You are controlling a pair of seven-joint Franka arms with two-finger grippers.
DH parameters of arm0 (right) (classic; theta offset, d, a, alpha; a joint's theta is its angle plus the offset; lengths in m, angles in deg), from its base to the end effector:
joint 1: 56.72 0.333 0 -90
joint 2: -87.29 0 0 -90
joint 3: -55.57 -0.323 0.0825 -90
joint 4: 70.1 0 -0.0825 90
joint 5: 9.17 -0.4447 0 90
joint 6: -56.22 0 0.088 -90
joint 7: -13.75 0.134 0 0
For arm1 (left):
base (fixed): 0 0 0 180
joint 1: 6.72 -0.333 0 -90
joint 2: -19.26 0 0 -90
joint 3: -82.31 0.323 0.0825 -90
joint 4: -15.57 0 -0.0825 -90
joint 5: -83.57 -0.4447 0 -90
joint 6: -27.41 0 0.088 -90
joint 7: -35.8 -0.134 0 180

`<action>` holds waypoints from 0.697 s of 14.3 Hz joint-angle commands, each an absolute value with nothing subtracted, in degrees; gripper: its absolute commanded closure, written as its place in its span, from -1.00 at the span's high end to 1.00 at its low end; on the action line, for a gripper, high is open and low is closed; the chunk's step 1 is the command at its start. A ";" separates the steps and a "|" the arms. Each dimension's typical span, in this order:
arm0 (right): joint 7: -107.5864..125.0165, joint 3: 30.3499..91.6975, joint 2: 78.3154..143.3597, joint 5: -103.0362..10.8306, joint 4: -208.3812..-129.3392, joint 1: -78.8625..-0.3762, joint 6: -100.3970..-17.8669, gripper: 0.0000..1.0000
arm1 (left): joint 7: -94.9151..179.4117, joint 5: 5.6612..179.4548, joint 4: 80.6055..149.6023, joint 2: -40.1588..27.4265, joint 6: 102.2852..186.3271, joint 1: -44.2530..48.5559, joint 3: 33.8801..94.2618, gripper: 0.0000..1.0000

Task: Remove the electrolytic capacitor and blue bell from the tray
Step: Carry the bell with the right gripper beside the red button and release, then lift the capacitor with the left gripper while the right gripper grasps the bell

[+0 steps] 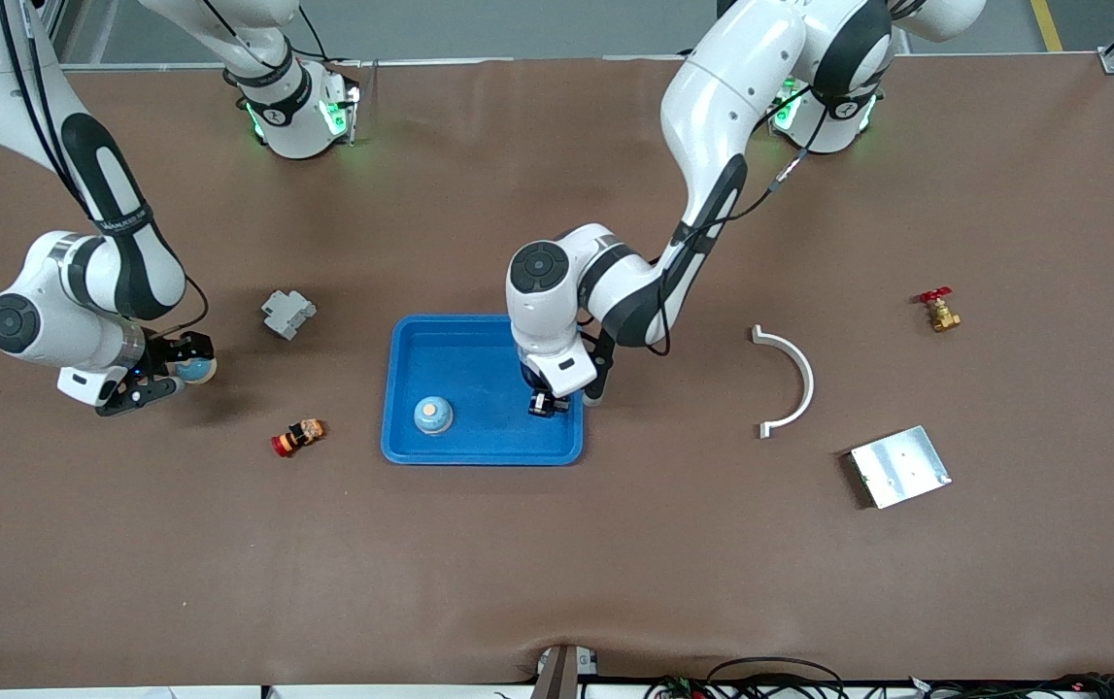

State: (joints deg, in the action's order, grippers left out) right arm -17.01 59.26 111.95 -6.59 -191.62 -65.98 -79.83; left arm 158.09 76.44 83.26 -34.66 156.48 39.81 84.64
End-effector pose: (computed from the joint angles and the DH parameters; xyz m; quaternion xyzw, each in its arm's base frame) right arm 0.5733 -0.1355 0.1218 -0.9806 -0.1731 0.0920 0.0070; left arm 0.5979 -0.5852 0.1732 0.8010 0.5913 0.0737 0.0568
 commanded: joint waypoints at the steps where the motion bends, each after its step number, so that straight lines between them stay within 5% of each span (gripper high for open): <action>1: -16.75 59.88 110.76 -6.71 -190.78 -65.07 -78.26 1.00 | 148.16 78.64 84.30 -30.85 152.22 39.24 84.68 -1.00; 6: -7.65 60.15 110.93 -17.17 -179.81 -57.70 -64.11 1.00 | 125.14 81.98 86.67 -25.13 146.35 36.79 84.59 -1.00; 10: 6.68 59.97 111.28 -23.91 -175.58 -49.62 -63.66 1.00 | 110.54 81.90 90.52 -22.07 142.81 35.12 84.59 -1.00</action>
State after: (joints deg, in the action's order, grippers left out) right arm 0.94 59.20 111.32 -19.62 -177.59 -53.30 -64.56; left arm 117.21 81.05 85.38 -25.80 143.59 35.83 84.69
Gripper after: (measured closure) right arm 0.000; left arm 0.648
